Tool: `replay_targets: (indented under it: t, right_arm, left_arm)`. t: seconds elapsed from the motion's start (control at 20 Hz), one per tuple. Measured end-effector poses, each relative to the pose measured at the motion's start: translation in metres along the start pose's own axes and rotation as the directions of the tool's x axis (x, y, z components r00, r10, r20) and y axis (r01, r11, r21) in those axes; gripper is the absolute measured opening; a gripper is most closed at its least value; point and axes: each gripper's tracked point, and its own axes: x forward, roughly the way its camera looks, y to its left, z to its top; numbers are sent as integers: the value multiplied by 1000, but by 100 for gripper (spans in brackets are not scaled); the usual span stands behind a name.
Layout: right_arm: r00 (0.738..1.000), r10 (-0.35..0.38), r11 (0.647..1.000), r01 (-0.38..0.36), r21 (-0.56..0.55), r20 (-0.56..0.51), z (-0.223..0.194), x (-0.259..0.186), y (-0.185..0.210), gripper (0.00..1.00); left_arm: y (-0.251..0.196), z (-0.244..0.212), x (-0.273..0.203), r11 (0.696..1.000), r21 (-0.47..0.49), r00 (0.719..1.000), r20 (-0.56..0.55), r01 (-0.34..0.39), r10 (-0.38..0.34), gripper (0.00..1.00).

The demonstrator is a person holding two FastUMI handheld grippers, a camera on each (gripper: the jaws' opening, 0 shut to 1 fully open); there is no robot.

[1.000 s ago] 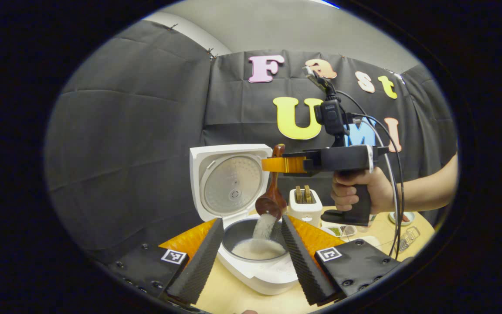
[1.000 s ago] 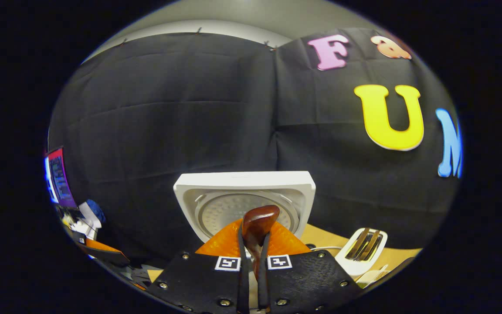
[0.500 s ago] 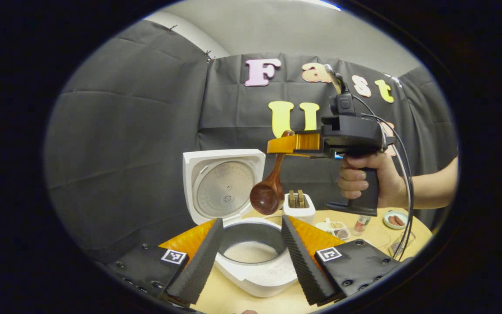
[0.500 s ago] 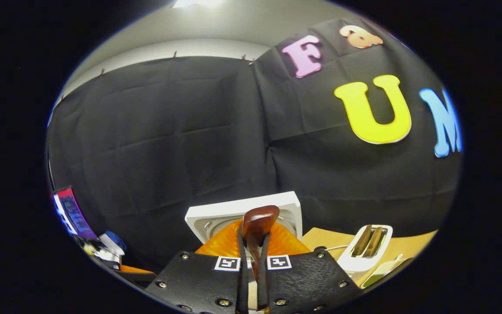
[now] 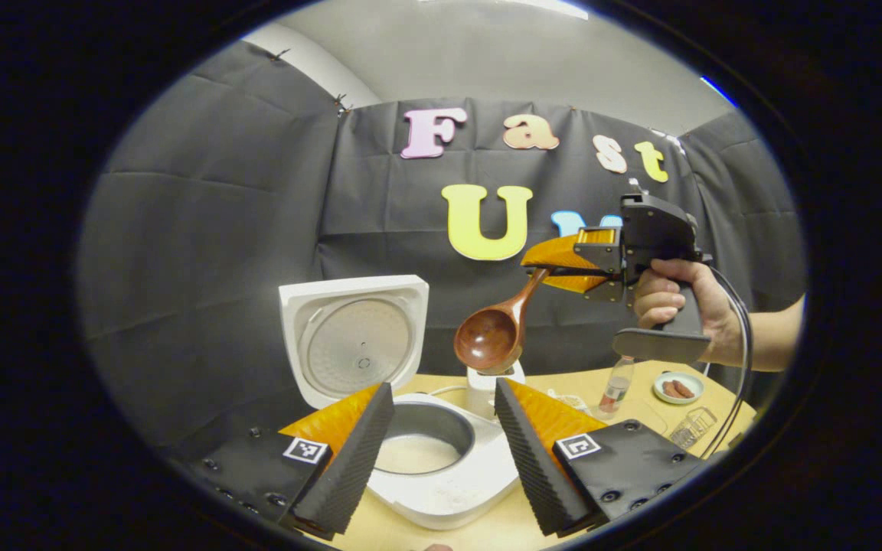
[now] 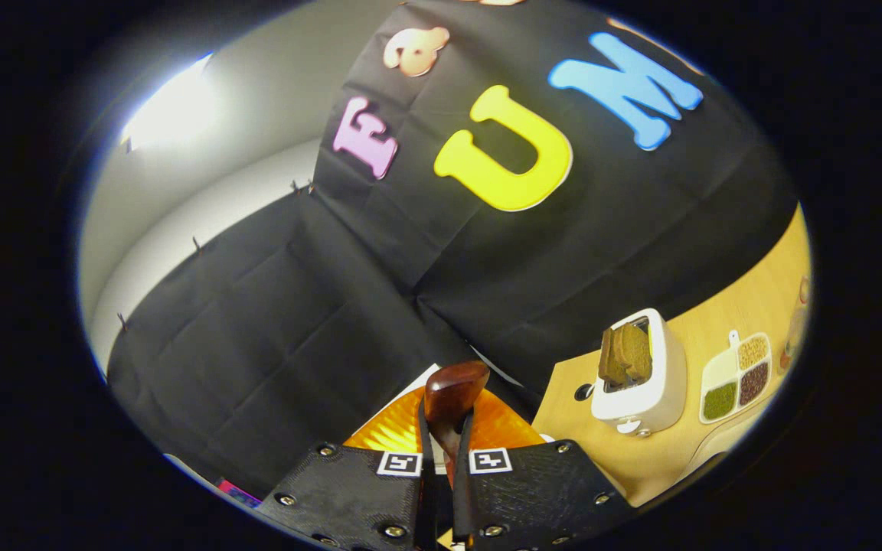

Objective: Close the left gripper, press the button to open the rice cooker; take a wooden spoon from the chopstick holder with the right hand, scoop a spoonful of rice and pour it into the rice cooker, then put the wooden spoon back into the chopstick holder.

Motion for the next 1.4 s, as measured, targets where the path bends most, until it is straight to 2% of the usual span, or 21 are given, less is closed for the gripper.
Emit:
replay_targets:
  t: [0.15, 0.35, 0.55, 0.9, 1.4]
  right_arm:
    - [999, -21, 996, 18, 93, 38, 22, -30, -21, 8]
    - [993, -65, 991, 53, 123, 98, 53, -82, -38, 8]
    - [982, -115, 988, 98, 117, 150, 81, -133, -56, 8]
    - [947, -236, 972, 226, 71, 219, 113, -228, -98, 8]
    - [894, -347, 937, 346, 55, 282, 139, -319, -143, 8]
  left_arm:
    - [-13, 4, 8, 1000, 7, 1000, 3, 22, -22, 93]
    - [-36, 11, 17, 999, 13, 999, 14, 52, -52, 93]
    - [-66, 19, 23, 996, 18, 996, 18, 88, -88, 93]
    - [-131, 26, 26, 985, 40, 986, 15, 165, -166, 93]
    - [-189, 45, 27, 980, 20, 980, 27, 197, -197, 93]
